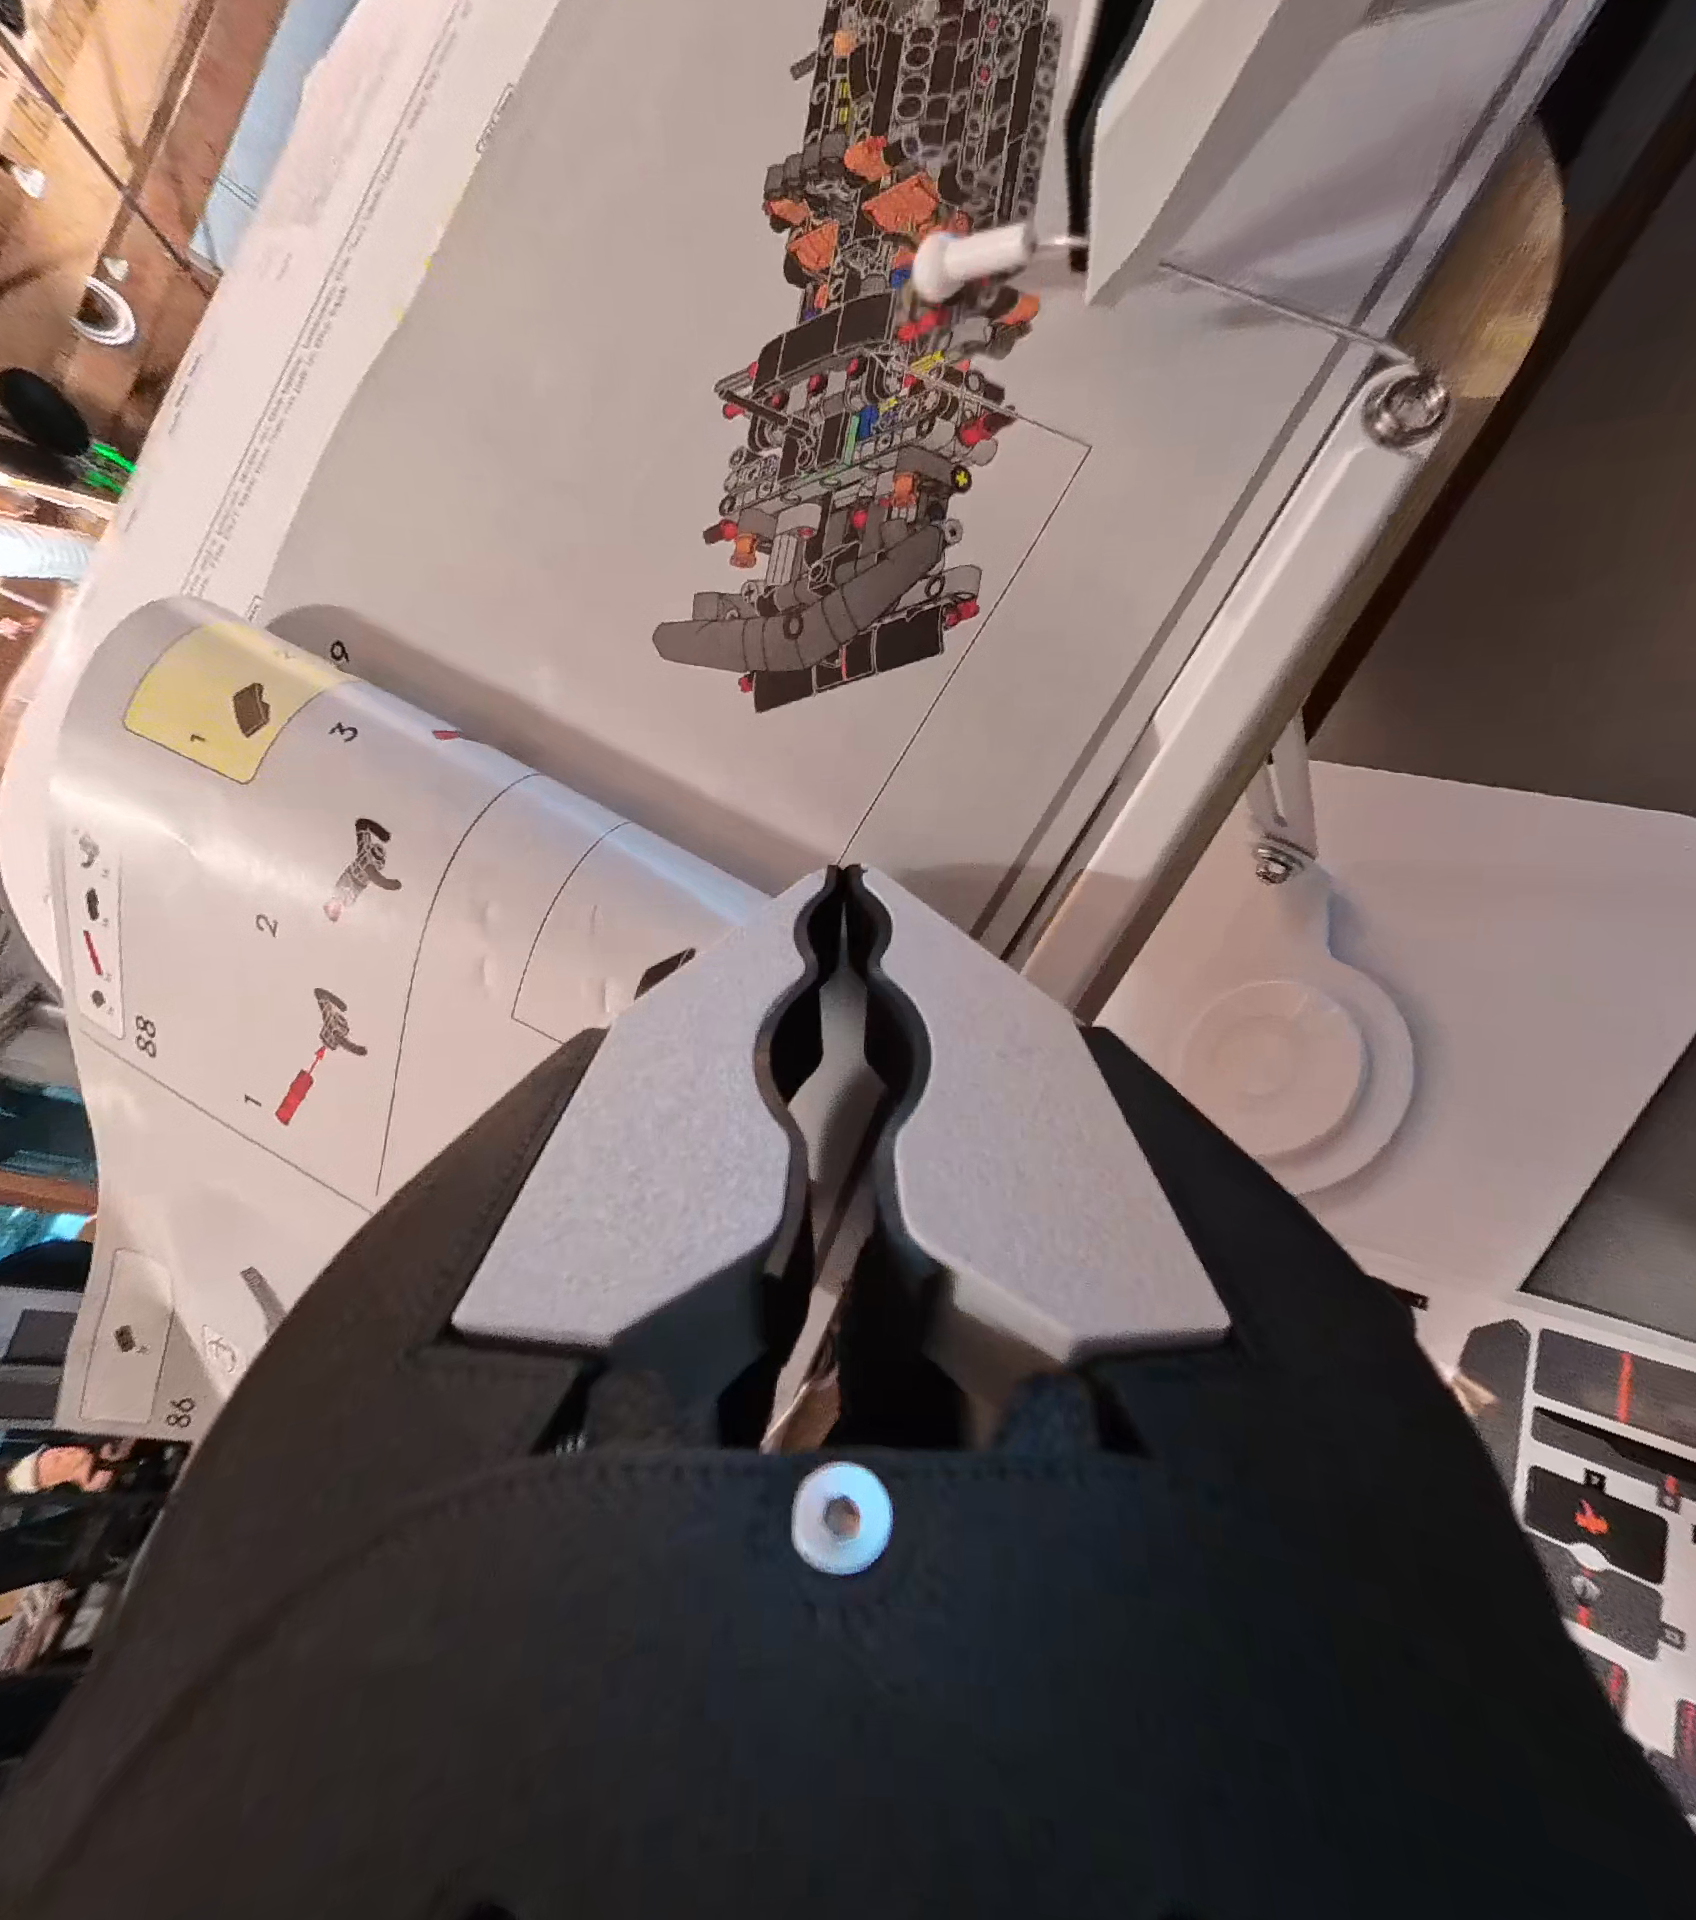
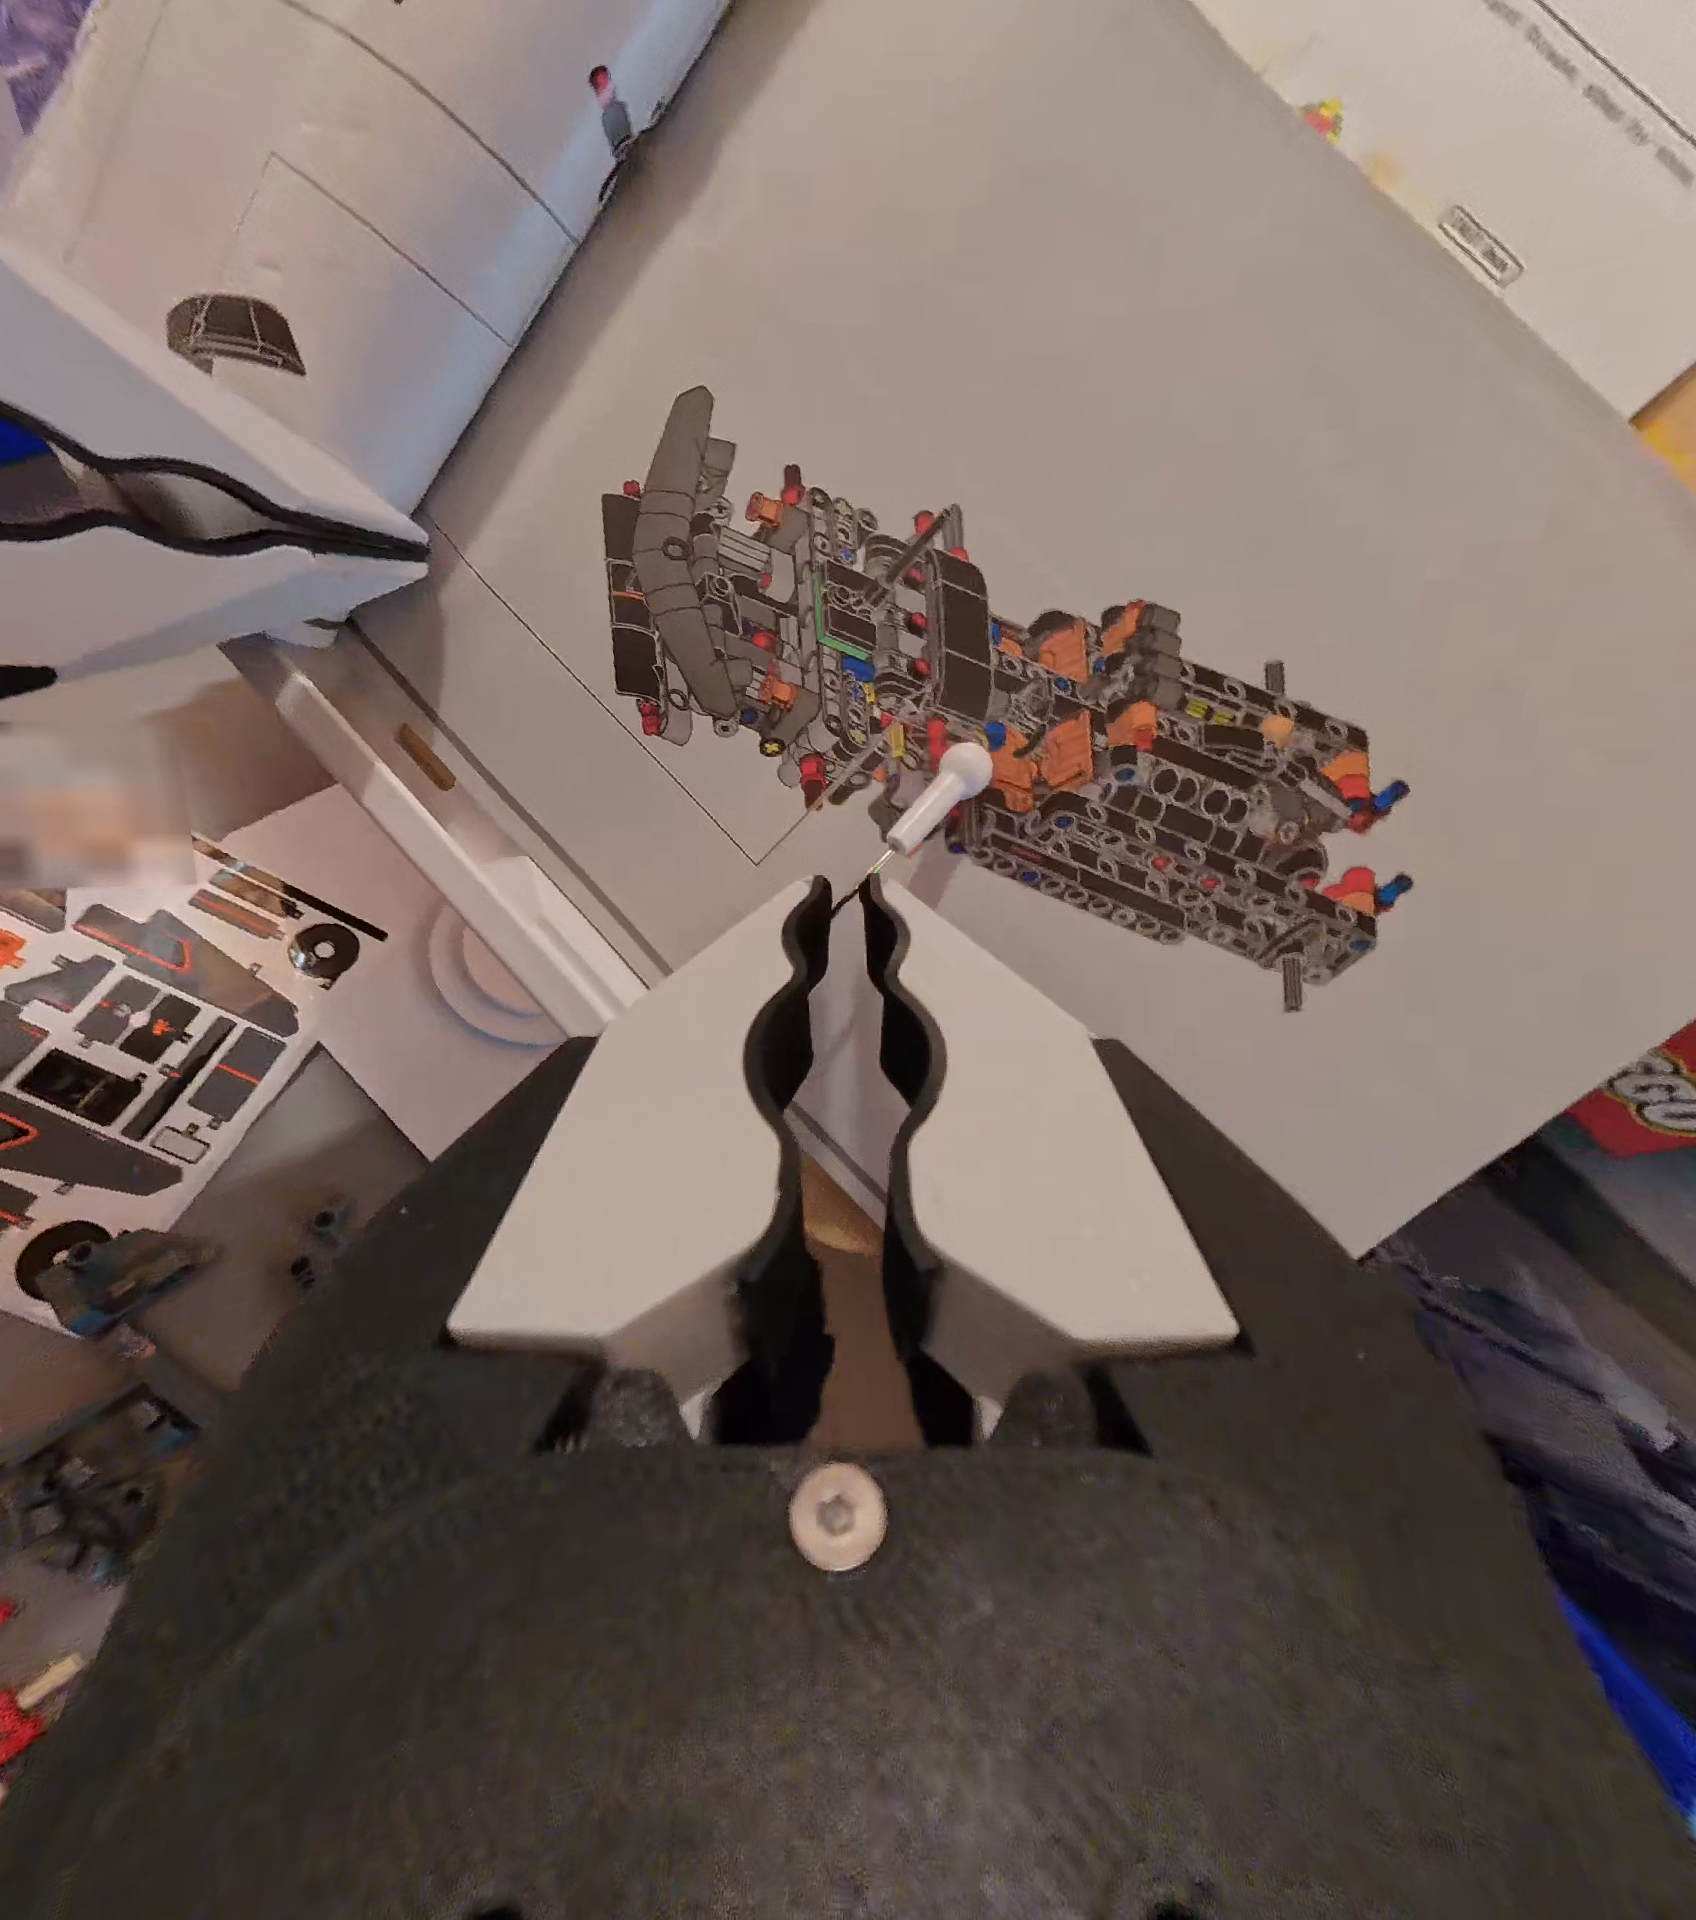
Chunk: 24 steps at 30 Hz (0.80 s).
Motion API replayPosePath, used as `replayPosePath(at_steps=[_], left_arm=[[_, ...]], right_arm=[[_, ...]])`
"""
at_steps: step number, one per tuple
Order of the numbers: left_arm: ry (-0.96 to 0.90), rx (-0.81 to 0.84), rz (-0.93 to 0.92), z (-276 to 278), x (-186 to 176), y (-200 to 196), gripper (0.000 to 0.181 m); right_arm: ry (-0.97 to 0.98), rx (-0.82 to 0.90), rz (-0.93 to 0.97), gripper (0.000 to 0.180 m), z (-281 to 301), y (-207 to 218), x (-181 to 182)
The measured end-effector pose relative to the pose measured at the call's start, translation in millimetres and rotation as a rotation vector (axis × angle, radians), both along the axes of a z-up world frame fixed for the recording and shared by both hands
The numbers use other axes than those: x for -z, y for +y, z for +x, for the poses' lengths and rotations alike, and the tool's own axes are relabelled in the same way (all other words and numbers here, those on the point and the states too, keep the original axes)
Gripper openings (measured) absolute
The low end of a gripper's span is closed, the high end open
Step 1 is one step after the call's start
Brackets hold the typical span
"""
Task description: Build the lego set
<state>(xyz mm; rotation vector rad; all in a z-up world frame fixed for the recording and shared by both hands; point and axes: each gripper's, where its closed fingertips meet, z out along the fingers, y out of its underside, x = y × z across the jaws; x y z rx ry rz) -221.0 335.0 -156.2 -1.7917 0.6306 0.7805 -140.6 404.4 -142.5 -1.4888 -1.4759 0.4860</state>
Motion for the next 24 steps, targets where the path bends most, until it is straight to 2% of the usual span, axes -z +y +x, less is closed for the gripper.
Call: replayPosePath(at_steps=[10, 19, 21, 23, 24], left_arm=[[0.015, -0.050, -0.028, -0.8, 2.9, 1.3, 0.000], [0.023, -0.066, -0.064, -1.0, 5.9, 3.2, 0.000], [0.015, -0.061, -0.067, -0.6, 5.1, 2.0, 0.000], [0.011, -0.056, -0.069, -0.1, 3.6, 0.2, 0.000], [0.014, -0.056, -0.063, -0.5, 1.3, -0.4, 0.000]], right_arm=[[0.135, 0.094, -0.161, 0.003, 44.5, 9.0, 12.2], [0.254, 0.123, -0.339, 0.000, 75.9, -0.8, 42.1], [0.245, 0.113, -0.267, 0.000, 80.1, -3.4, 38.5], [0.264, 0.050, -0.112, 0.000, 78.3, -7.5, 13.0], [0.238, 0.028, -0.026, 0.009, 76.9, -6.0, 2.7]])
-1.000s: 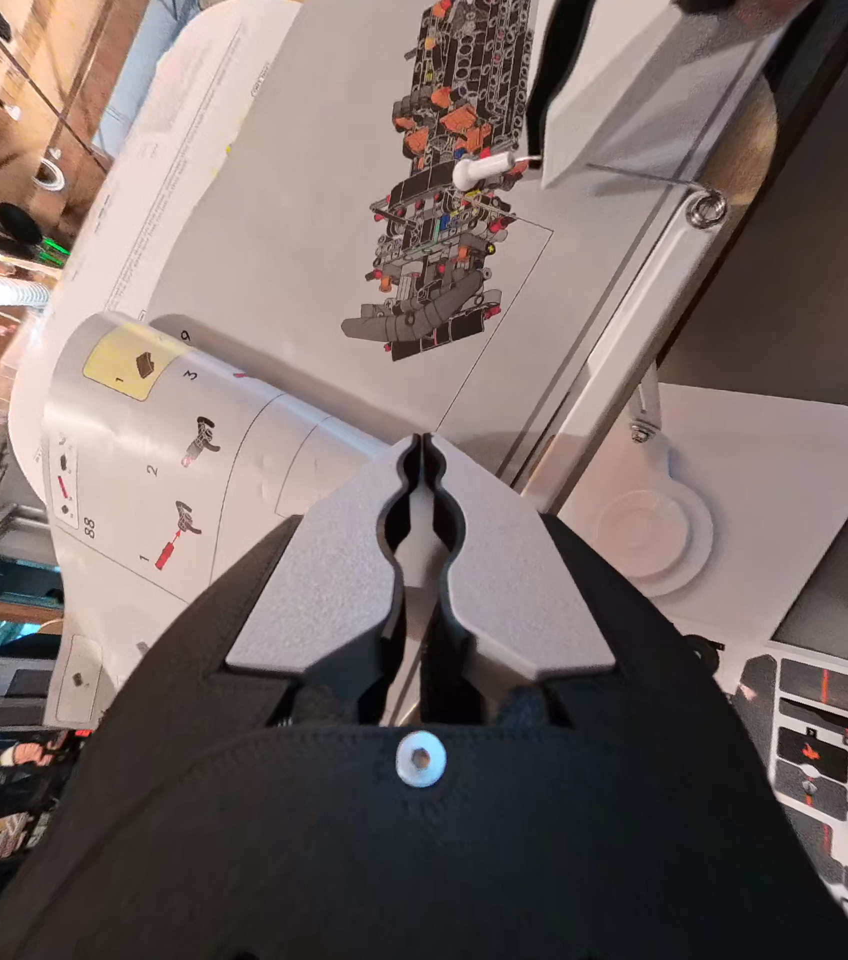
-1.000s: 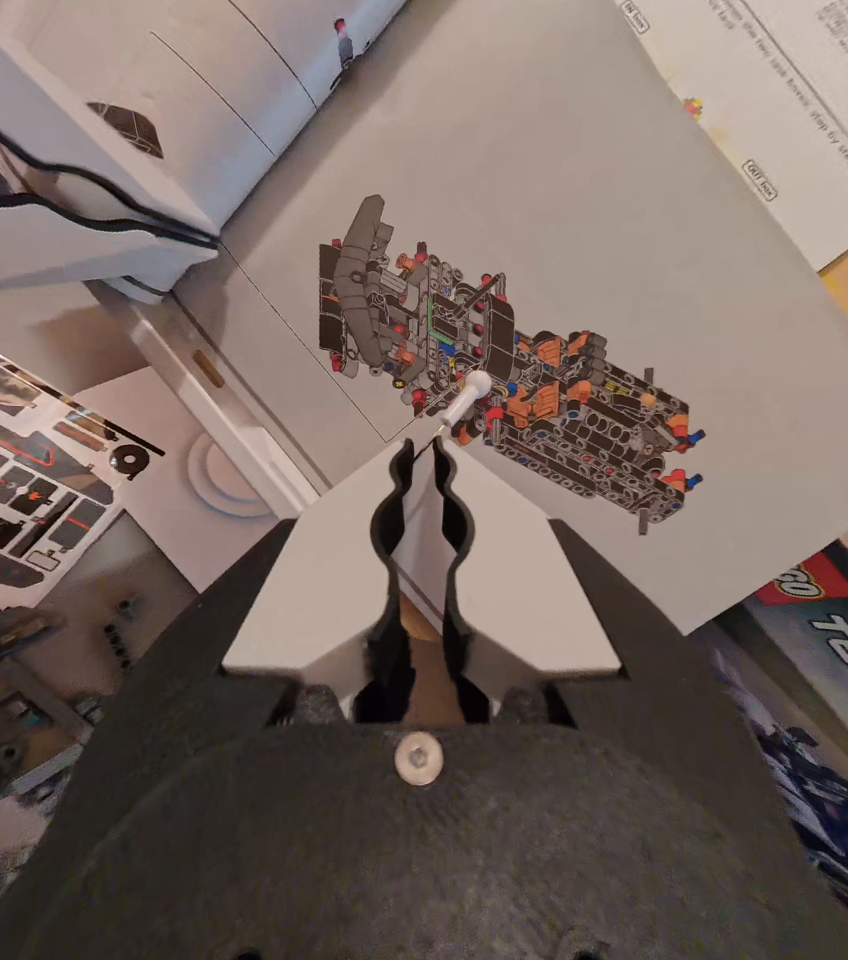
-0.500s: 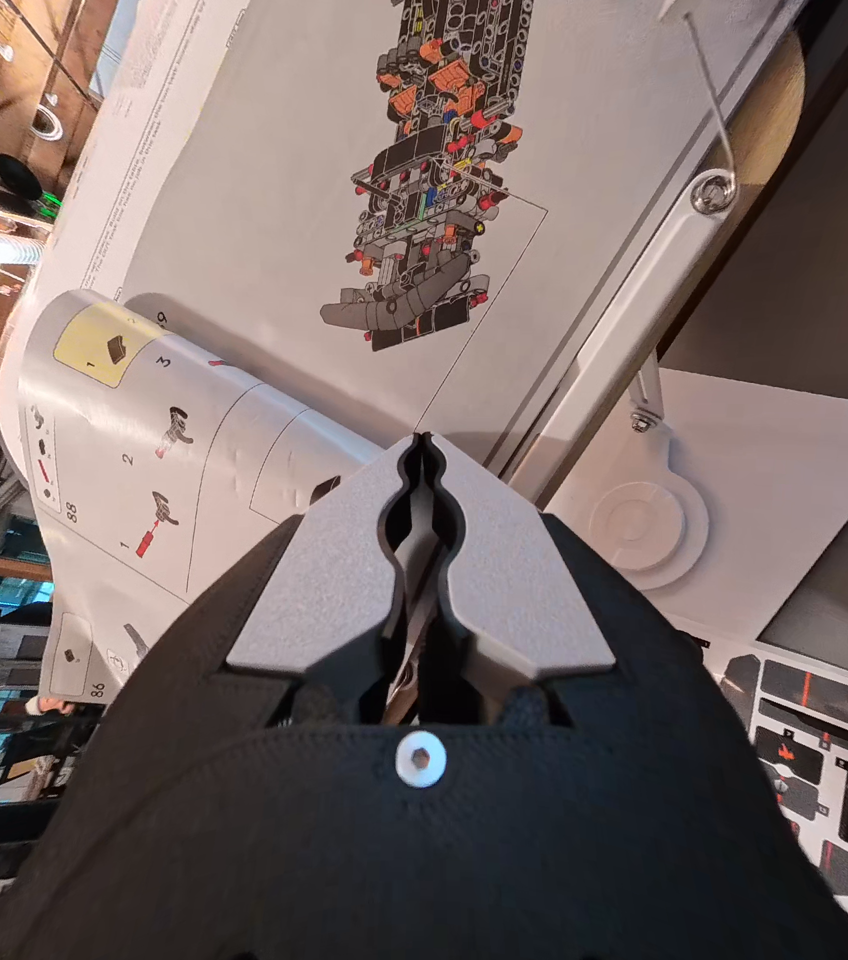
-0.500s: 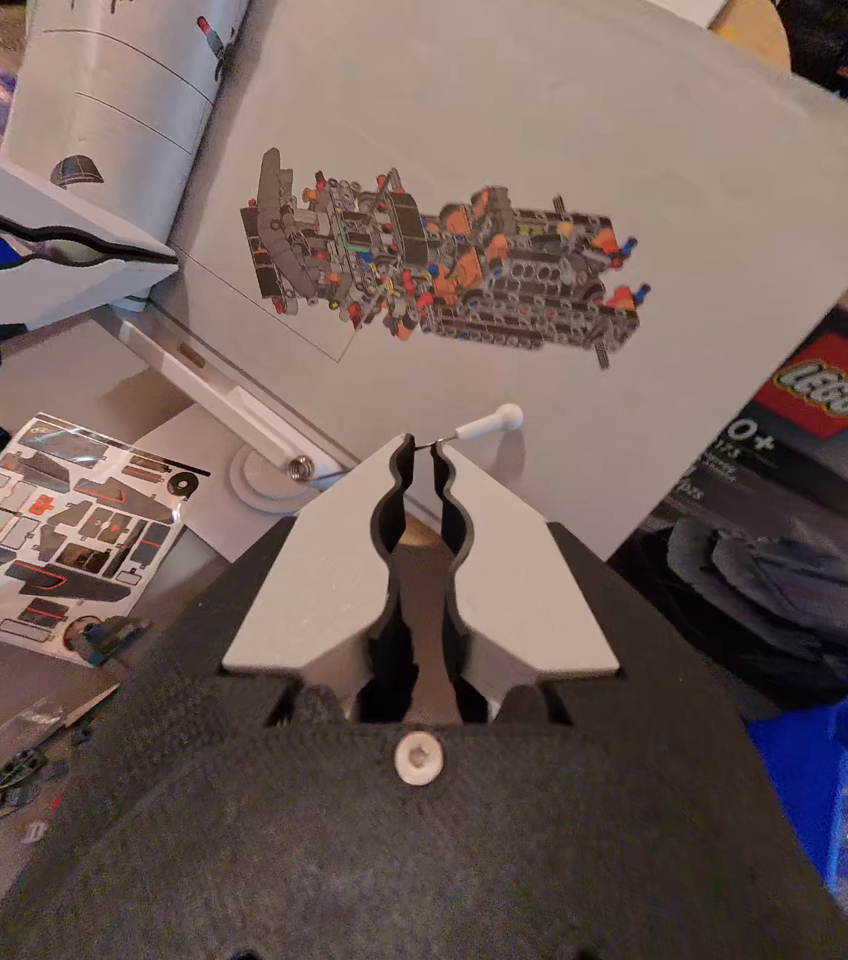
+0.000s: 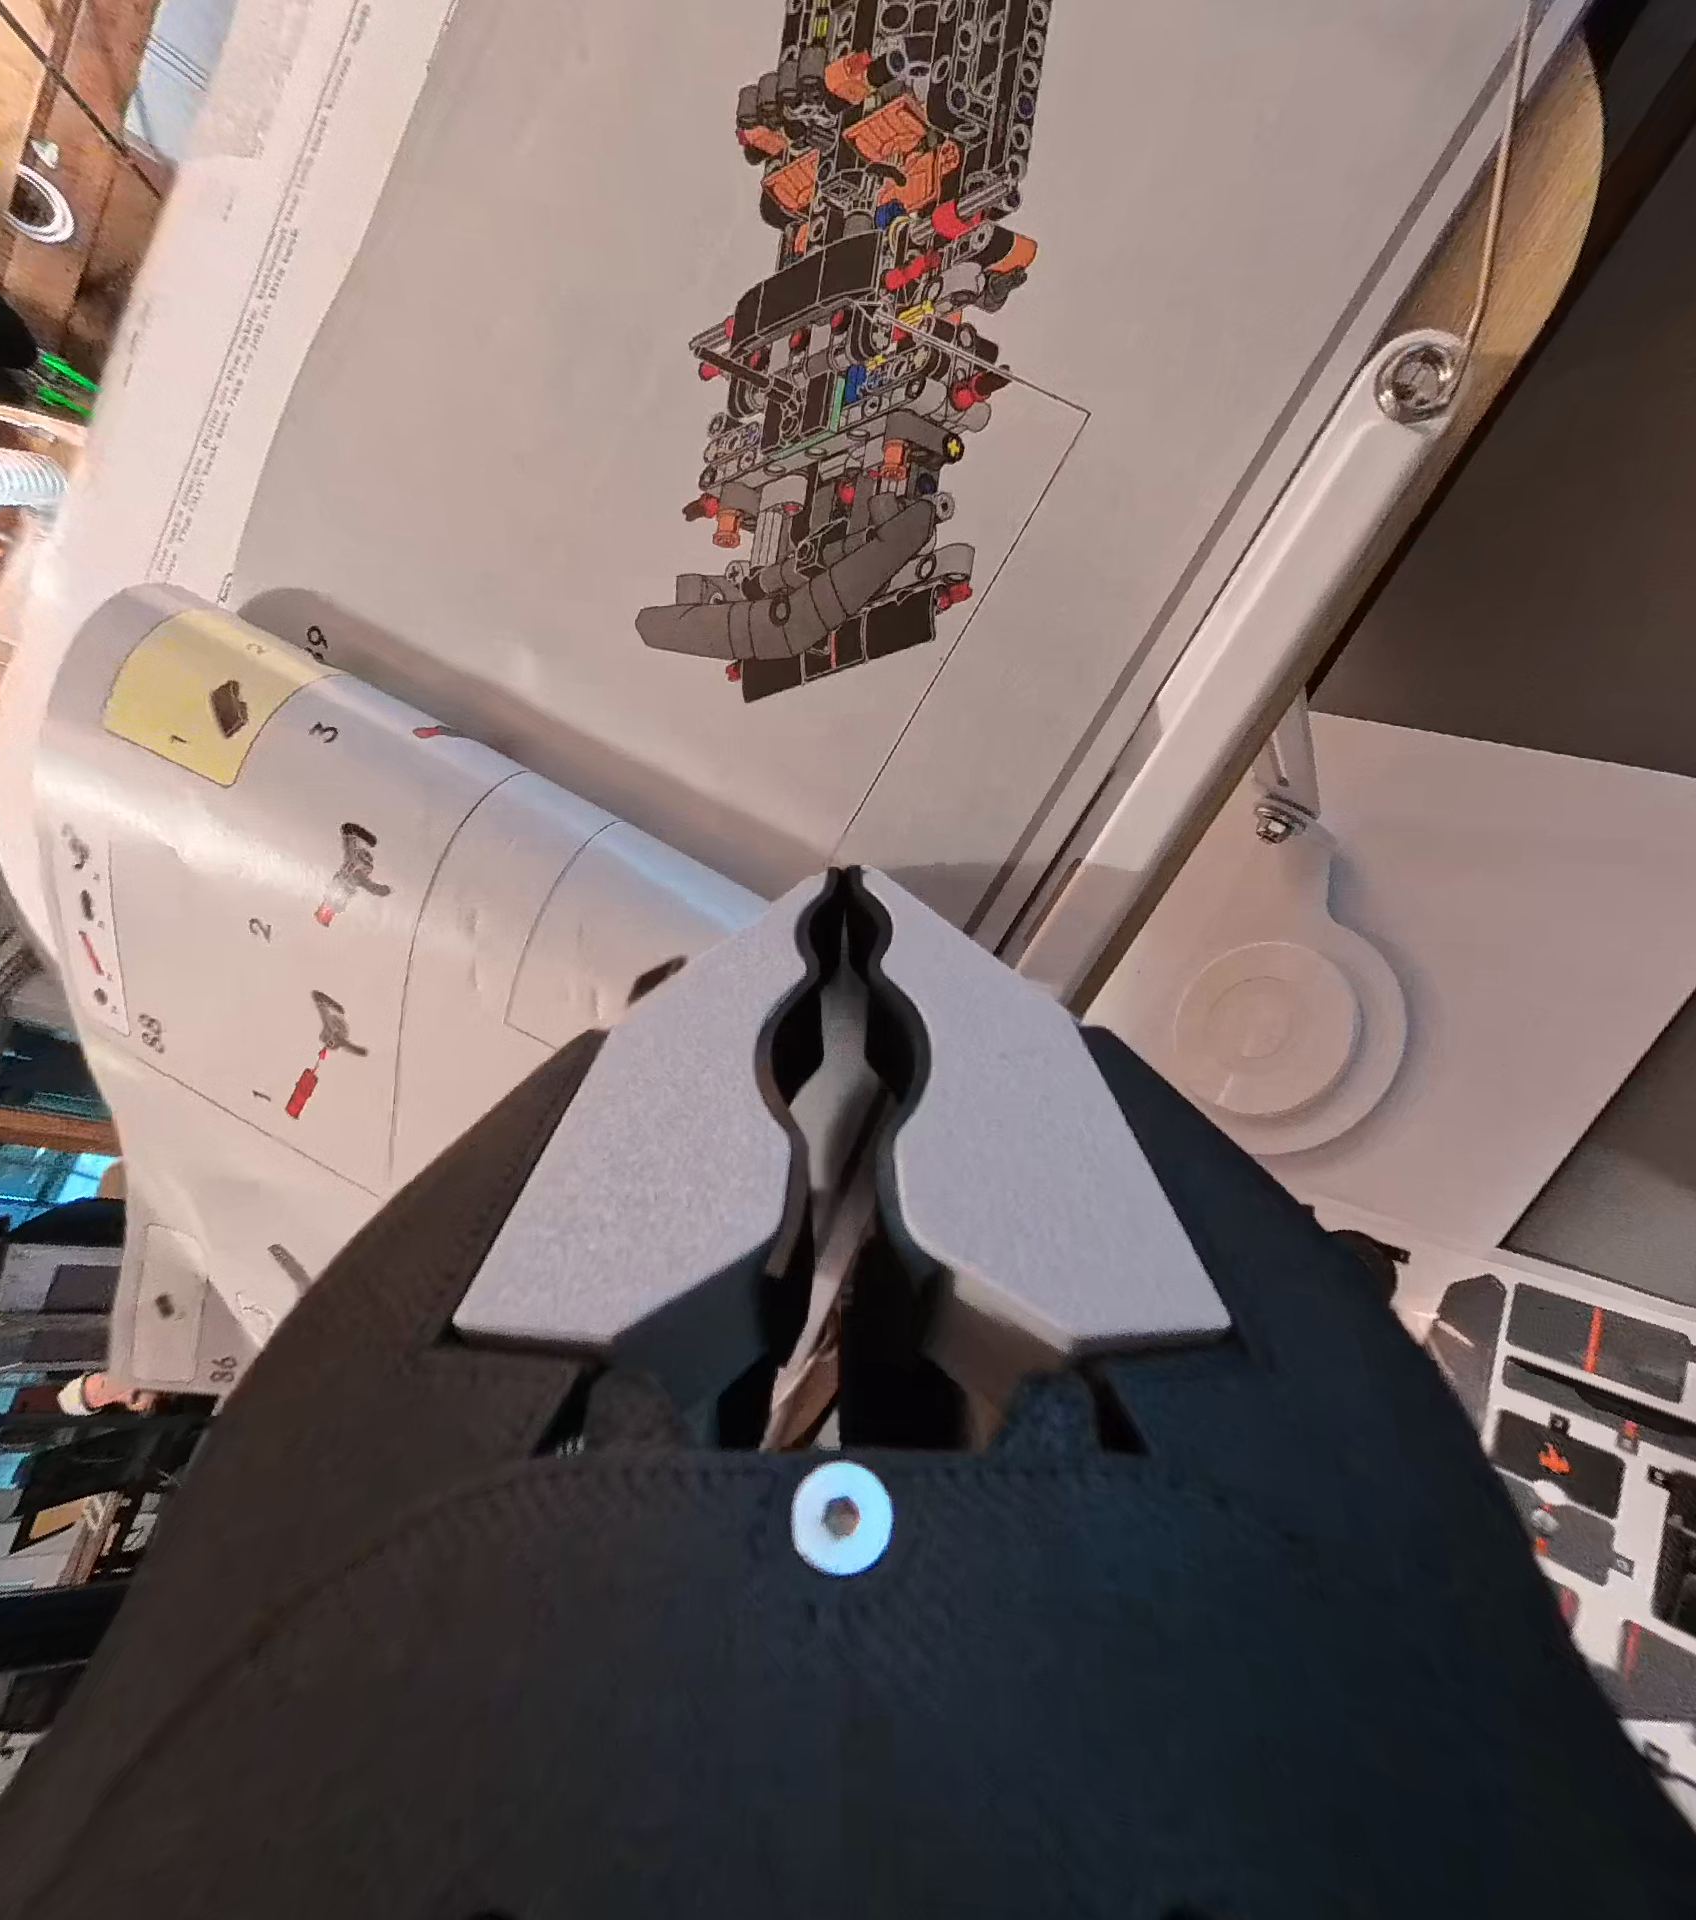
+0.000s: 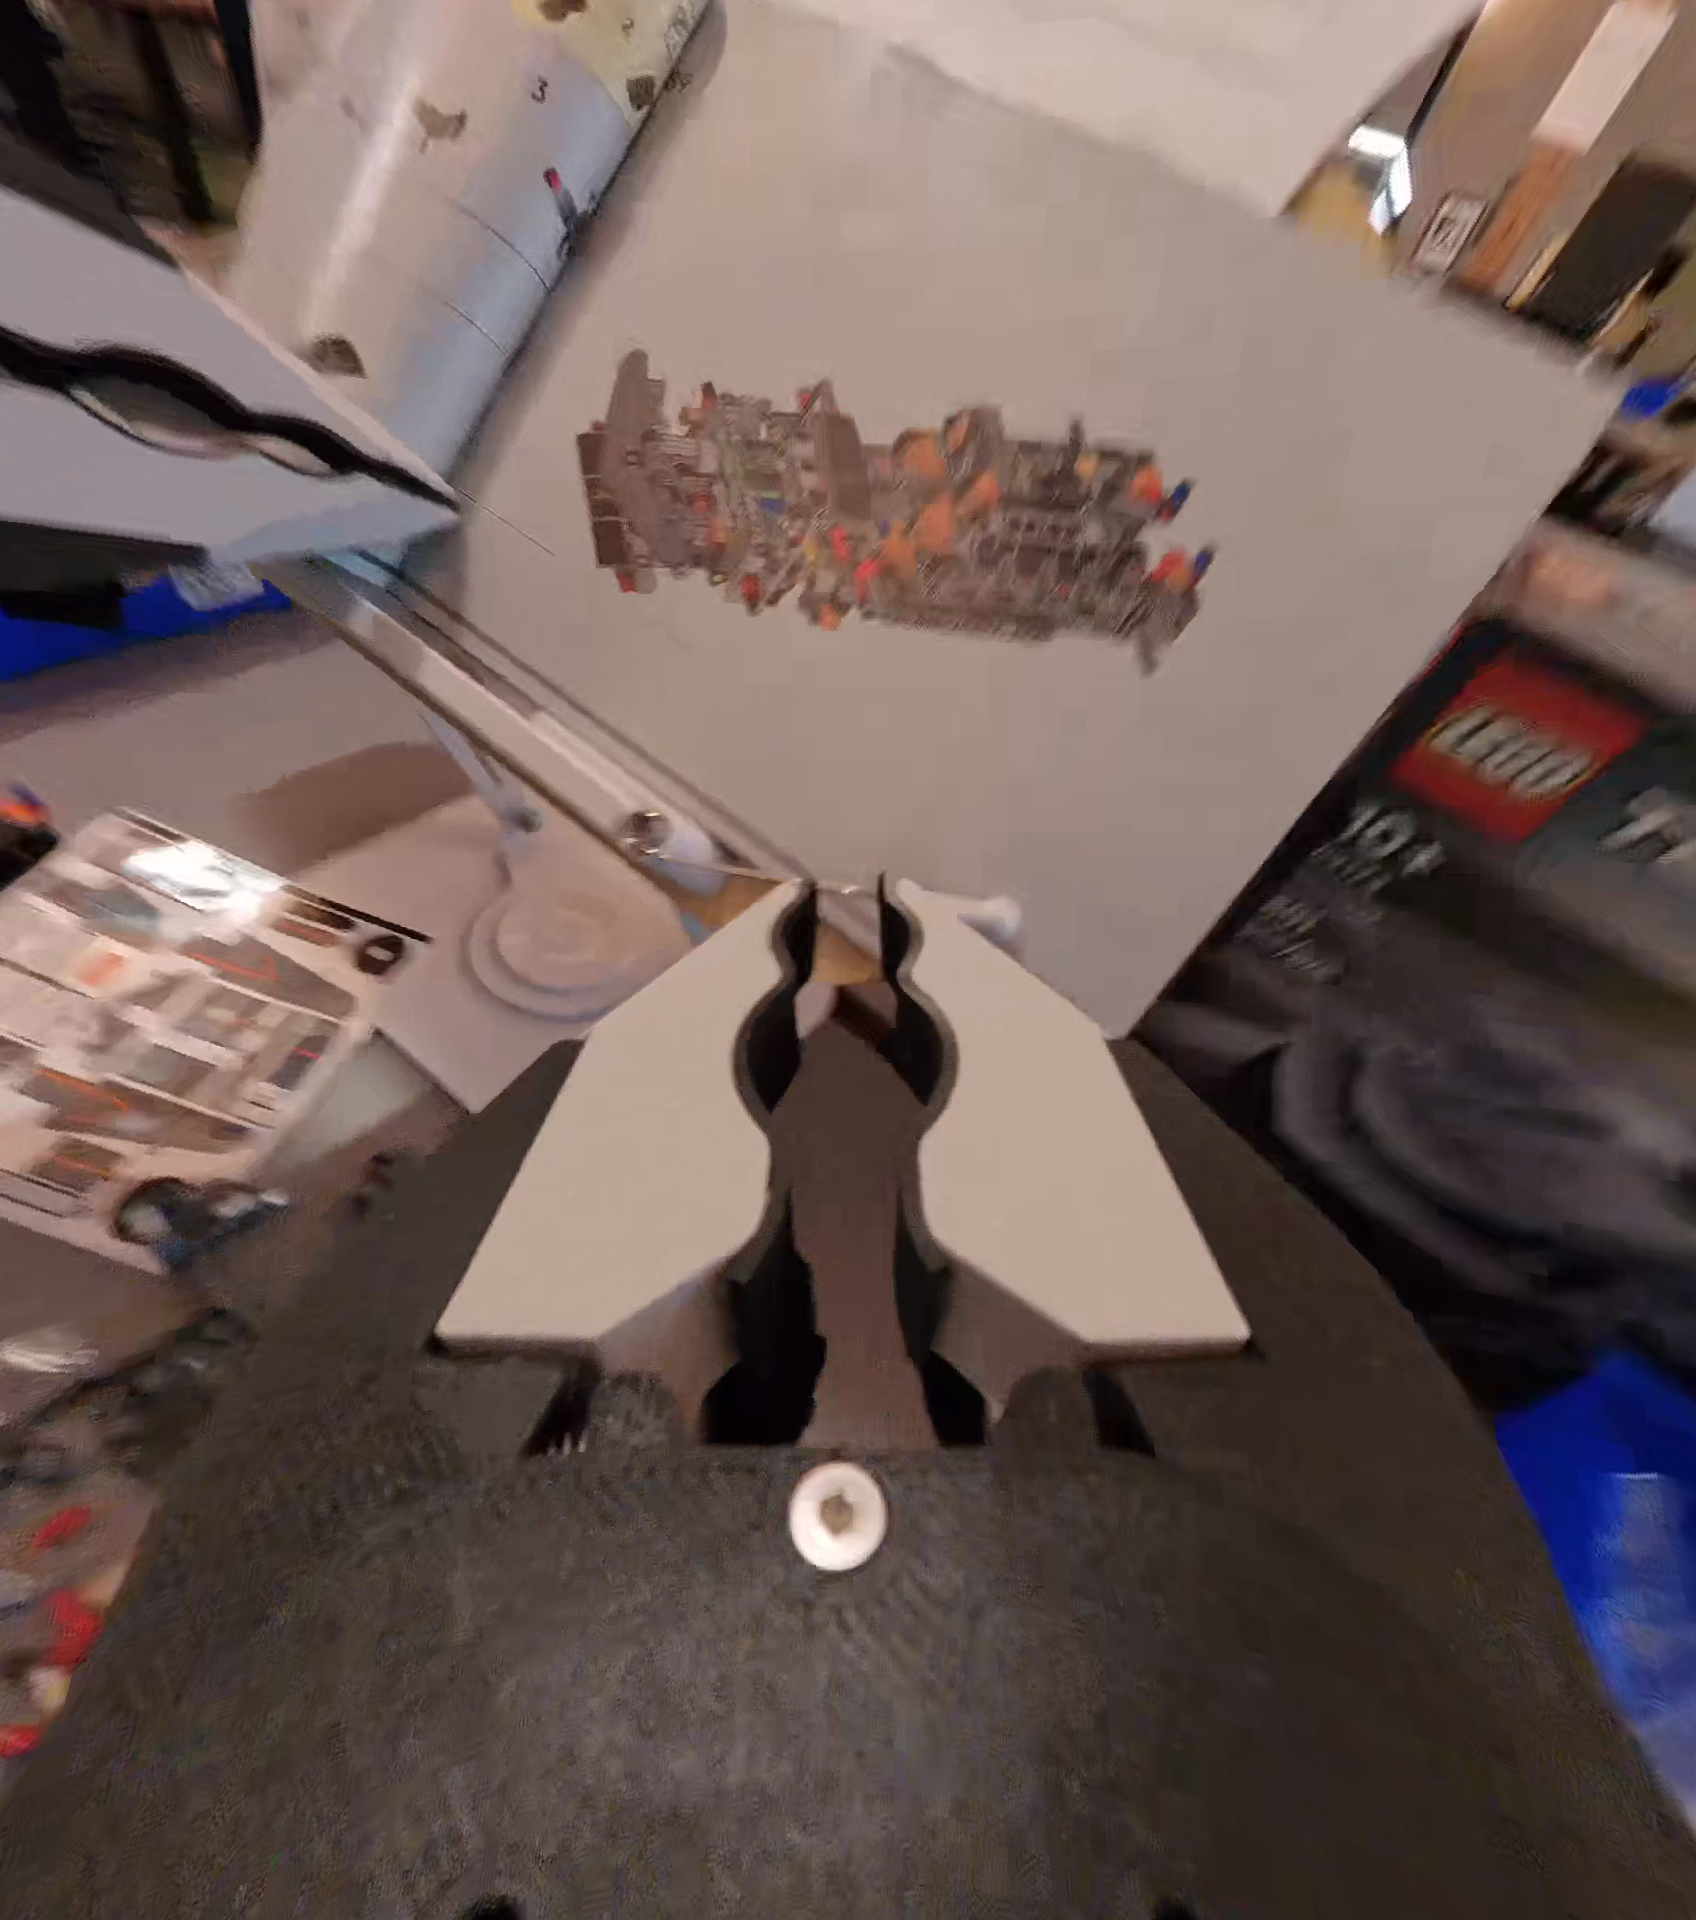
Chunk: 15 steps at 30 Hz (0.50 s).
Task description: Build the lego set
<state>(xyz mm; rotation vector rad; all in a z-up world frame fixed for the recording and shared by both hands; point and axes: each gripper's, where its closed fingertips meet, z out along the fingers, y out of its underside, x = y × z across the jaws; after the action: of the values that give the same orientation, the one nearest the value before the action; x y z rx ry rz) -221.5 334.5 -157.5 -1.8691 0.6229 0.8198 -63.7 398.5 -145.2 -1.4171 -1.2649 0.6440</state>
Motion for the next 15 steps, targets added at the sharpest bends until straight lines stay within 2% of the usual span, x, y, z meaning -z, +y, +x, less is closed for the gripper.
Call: replayPosePath(at_steps=[1, 4, 7, 9, 10, 15], left_arm=[[0.008, 0.001, 0.009, -0.5, -3.1, -0.5, 0.000], [0.035, 0.012, 0.038, 0.2, -14.9, -0.8, 0.000], [0.033, 0.058, 0.020, 5.9, -17.2, 5.1, 0.000], [0.065, 0.038, -0.021, 0.8, -9.9, 9.5, 0.000], [0.073, 0.020, -0.039, -3.0, -5.8, 10.8, 0.000], [0.048, -0.016, -0.029, -6.8, -4.1, 10.2, 0.000]], right_arm=[[-0.079, -0.015, 0.079, 0.018, -2.1, 2.9, -2.8], [-0.310, -0.157, 0.333, 0.029, -12.9, 4.6, 3.6], [-0.526, -0.231, 0.560, 0.026, -17.7, 11.8, 20.9], [-0.635, -0.280, 0.611, 0.016, -17.5, 12.7, 35.9], [-0.657, -0.283, 0.634, 0.002, -17.8, 13.9, 38.2], [-0.630, -0.257, 0.568, 0.000, -16.7, 13.7, 40.2]])
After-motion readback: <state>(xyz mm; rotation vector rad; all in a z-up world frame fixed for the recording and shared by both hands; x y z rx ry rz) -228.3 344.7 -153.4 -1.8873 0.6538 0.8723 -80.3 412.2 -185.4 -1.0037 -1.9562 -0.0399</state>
